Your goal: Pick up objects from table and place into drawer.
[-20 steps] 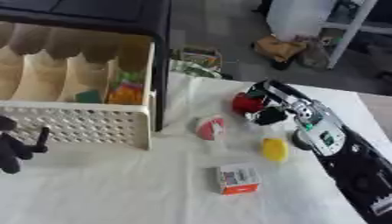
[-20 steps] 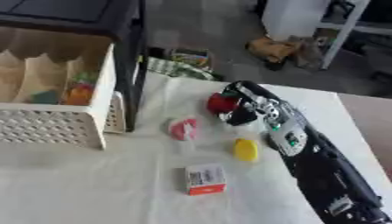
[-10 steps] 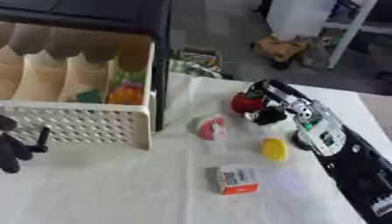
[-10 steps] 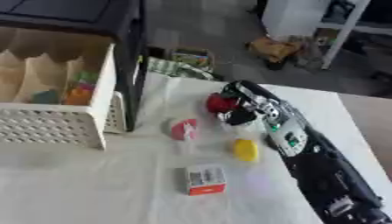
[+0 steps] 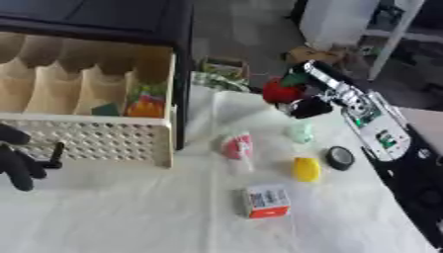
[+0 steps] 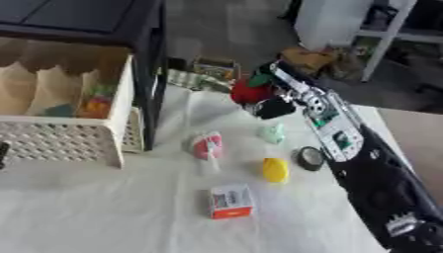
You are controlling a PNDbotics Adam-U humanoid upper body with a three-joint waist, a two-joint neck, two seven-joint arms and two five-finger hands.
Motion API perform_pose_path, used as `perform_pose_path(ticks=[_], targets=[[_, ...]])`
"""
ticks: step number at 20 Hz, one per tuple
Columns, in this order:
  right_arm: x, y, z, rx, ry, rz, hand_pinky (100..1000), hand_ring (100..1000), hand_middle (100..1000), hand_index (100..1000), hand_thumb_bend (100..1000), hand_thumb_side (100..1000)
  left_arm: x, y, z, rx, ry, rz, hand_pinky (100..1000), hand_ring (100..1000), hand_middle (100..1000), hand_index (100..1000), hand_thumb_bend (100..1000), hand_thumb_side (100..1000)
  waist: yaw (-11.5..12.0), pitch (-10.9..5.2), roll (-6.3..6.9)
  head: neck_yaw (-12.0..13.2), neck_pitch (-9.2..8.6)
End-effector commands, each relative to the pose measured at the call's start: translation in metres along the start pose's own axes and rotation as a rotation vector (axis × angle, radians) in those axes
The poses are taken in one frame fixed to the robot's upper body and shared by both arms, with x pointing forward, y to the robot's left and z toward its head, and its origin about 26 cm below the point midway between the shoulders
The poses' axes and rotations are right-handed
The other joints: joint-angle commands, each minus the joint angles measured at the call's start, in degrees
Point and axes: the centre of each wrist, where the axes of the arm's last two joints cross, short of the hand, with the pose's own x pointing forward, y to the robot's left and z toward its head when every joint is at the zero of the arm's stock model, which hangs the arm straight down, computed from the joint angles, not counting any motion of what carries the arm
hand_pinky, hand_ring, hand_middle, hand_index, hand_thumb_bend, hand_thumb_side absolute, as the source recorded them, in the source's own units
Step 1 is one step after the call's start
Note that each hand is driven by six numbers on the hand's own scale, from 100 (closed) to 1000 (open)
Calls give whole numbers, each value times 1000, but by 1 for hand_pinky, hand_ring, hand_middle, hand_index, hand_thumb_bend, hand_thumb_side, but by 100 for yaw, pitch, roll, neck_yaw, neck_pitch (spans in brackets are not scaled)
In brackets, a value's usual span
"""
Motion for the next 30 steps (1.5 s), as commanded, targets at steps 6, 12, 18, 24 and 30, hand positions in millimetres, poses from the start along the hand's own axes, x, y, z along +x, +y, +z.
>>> perform_pose_path(ticks=[6, 12, 18, 24, 30], targets=[[42, -30, 3, -64, -87, 19, 556, 509, 300, 414, 221, 100, 2, 3, 1, 1, 9, 18, 463, 378, 583, 841, 100, 562, -33, -413, 78, 91, 153], [78, -32, -2, -100, -166, 4, 550, 503, 301, 414, 243, 115, 1, 1, 3, 0, 28, 38, 464, 380, 583, 841, 100, 566, 35, -573, 64, 98, 260], [113, -29, -6, -132, -240, -10, 547, 501, 303, 416, 254, 132, 0, -1, 4, -8, 45, 49, 463, 379, 583, 840, 100, 561, 88, -639, 46, 103, 310], [137, -29, -8, -164, -291, -38, 544, 499, 305, 415, 269, 167, 0, -3, 5, -20, 62, 60, 463, 379, 584, 840, 100, 555, 131, -690, 18, 92, 340], [157, -28, -8, -194, -334, -73, 540, 496, 306, 414, 278, 200, -1, -5, 5, -28, 71, 69, 463, 380, 584, 839, 100, 556, 184, -741, -3, 76, 346]])
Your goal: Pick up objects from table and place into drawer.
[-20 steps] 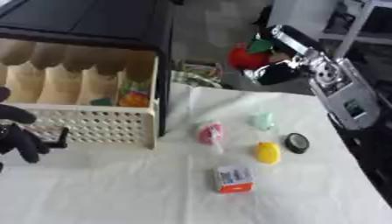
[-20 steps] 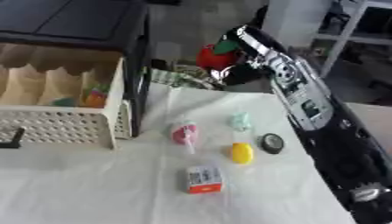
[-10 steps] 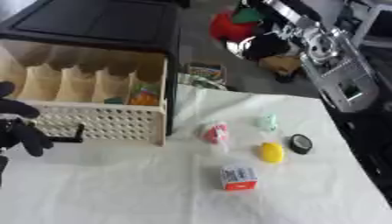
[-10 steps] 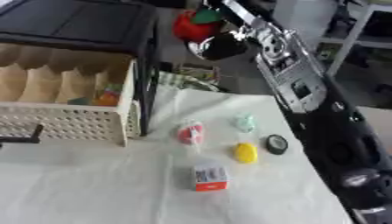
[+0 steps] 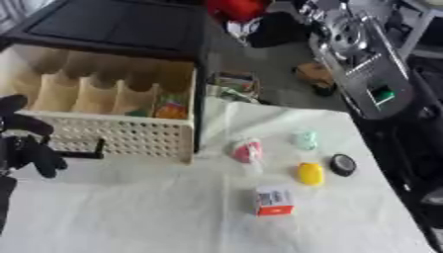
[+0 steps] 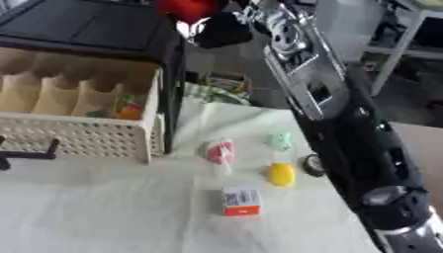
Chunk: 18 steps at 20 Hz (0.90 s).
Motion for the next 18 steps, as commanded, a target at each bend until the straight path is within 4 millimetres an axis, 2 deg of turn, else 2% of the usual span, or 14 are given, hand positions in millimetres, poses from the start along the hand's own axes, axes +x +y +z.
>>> perform_pose_path(ticks=[1, 10, 12, 18], targets=[[18, -10, -4, -43, -51, -3, 540, 496, 306, 414, 279, 206, 3, -1, -3, -13, -6, 2, 463, 381, 584, 840, 100, 557, 24, -175, 32, -26, 33], [41, 2, -13, -70, -94, -64, 535, 494, 306, 414, 287, 238, 4, -5, -6, -31, 1, 29, 464, 385, 586, 839, 100, 569, 127, -256, -21, -133, 67], [44, 6, -16, -71, -96, -72, 535, 494, 305, 415, 310, 229, 4, -6, -7, -38, 2, 35, 464, 385, 586, 839, 100, 577, 152, -266, -41, -145, 68], [44, 25, -24, -50, -82, -84, 533, 491, 302, 420, 296, 216, 5, -8, -9, -53, 4, 47, 463, 385, 586, 839, 100, 569, 260, -256, -106, -188, 24]])
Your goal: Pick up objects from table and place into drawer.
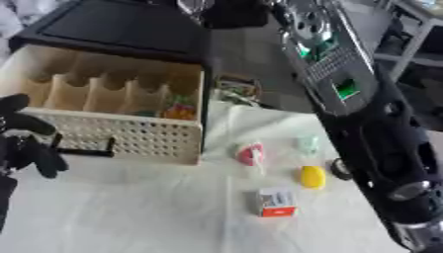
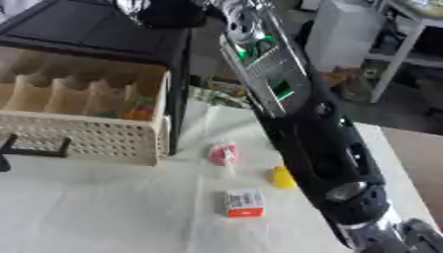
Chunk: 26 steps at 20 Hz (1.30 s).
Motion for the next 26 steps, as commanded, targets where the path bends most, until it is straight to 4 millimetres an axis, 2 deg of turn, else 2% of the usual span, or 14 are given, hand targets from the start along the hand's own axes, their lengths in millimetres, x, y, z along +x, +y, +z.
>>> perform_pose_path(ticks=[1, 5, 11, 12, 13, 17, 19, 21, 26], targets=[[4, 0, -7, -14, -6, 20, 532, 491, 301, 419, 299, 212, 5, -2, -6, -14, -20, 9, 463, 385, 586, 839, 100, 569, 24, -124, 38, -39, -31], [-3, 16, -13, -4, 29, 17, 529, 488, 299, 420, 309, 203, 5, -3, -7, -21, -21, 12, 463, 384, 586, 838, 100, 568, 77, -92, 1, -69, -45], [-3, 34, -18, 9, 33, 24, 530, 490, 300, 426, 308, 188, 5, -6, -9, -30, -14, 17, 462, 383, 587, 838, 100, 559, 144, -32, -56, -81, -31], [-3, 37, -19, 14, 35, 31, 532, 491, 303, 434, 333, 144, 5, -6, -9, -31, -13, 18, 462, 383, 587, 838, 100, 559, 152, -22, -65, -78, -36], [-4, 40, -19, 18, 38, 37, 533, 492, 305, 438, 306, 169, 5, -7, -9, -32, -11, 18, 462, 383, 587, 838, 100, 556, 162, -15, -74, -75, -39], [-12, 50, -21, 36, 58, 60, 542, 504, 323, 473, 350, 166, 5, -8, -10, -36, -11, 21, 461, 383, 587, 835, 100, 554, 206, 10, -105, -64, -52], [-15, 53, -21, 46, 63, 74, 556, 518, 343, 511, 436, 242, 5, -8, -10, -37, -7, 21, 460, 382, 587, 833, 100, 551, 215, 22, -115, -51, -46], [-17, 54, -21, 53, 66, 91, 572, 538, 373, 546, 447, 371, 5, -9, -10, -36, -4, 22, 461, 382, 587, 833, 100, 549, 220, 32, -121, -46, -50], [-18, 54, -21, 49, 52, 127, 636, 610, 477, 674, 496, 561, 5, -10, -10, -36, -1, 23, 461, 381, 587, 832, 100, 545, 235, 56, -129, -19, -48]])
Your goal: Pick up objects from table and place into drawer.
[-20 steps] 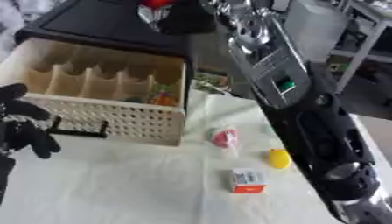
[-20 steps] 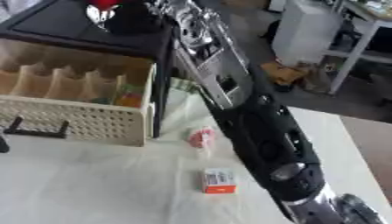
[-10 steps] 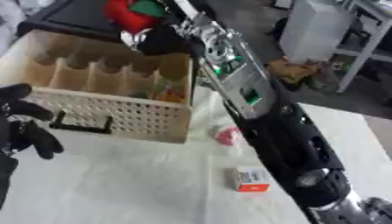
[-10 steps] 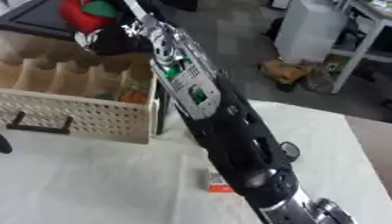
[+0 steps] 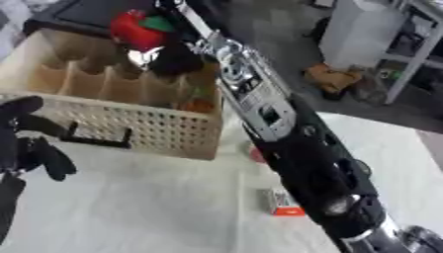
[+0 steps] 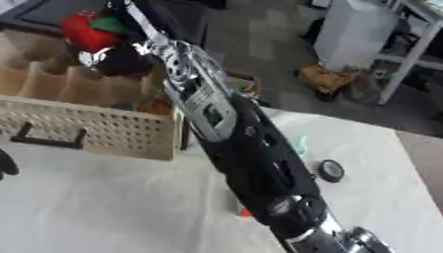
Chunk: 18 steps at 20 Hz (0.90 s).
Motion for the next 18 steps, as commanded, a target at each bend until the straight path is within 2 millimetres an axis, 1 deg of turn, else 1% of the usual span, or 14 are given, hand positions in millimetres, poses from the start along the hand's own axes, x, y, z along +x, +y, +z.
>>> perform_pose_path(ticks=[1, 2, 4, 7, 11, 12, 13, 18], targets=[[6, -12, -3, -25, -35, 41, 643, 617, 486, 686, 499, 568, 5, -2, -5, -10, -21, 1, 461, 381, 587, 832, 100, 544, 4, -97, 68, 27, -37], [7, -13, -3, -24, -40, 45, 662, 637, 512, 723, 510, 588, 5, -2, -5, -10, -20, 2, 461, 381, 587, 832, 100, 545, 2, -95, 68, 31, -30], [7, -13, -3, -17, -51, 50, 685, 664, 545, 756, 531, 599, 5, -2, -5, -9, -20, 1, 461, 381, 587, 831, 100, 546, 4, -92, 69, 36, -23], [6, -15, -3, 0, -64, 61, 704, 685, 574, 781, 554, 604, 5, -2, -5, -8, -20, 2, 460, 381, 587, 831, 100, 546, 5, -91, 70, 36, -20], [6, -18, -2, -13, -70, 57, 697, 674, 560, 773, 526, 609, 5, -3, -5, -8, -17, 4, 459, 380, 586, 831, 100, 544, -15, -87, 73, 47, -28], [7, -19, -2, -24, -71, 54, 694, 671, 555, 770, 511, 638, 5, -3, -4, -9, -16, 4, 458, 380, 587, 830, 100, 542, -19, -87, 74, 51, -25], [8, -22, -1, -41, -74, 53, 692, 668, 551, 765, 510, 628, 4, -3, -4, -10, -15, 3, 457, 380, 587, 830, 100, 543, -28, -88, 75, 59, -19], [18, -44, 6, -146, -108, 9, 687, 660, 541, 759, 479, 655, 4, -2, -4, -6, -13, 0, 456, 381, 587, 830, 100, 549, -79, -102, 84, 120, 39]])
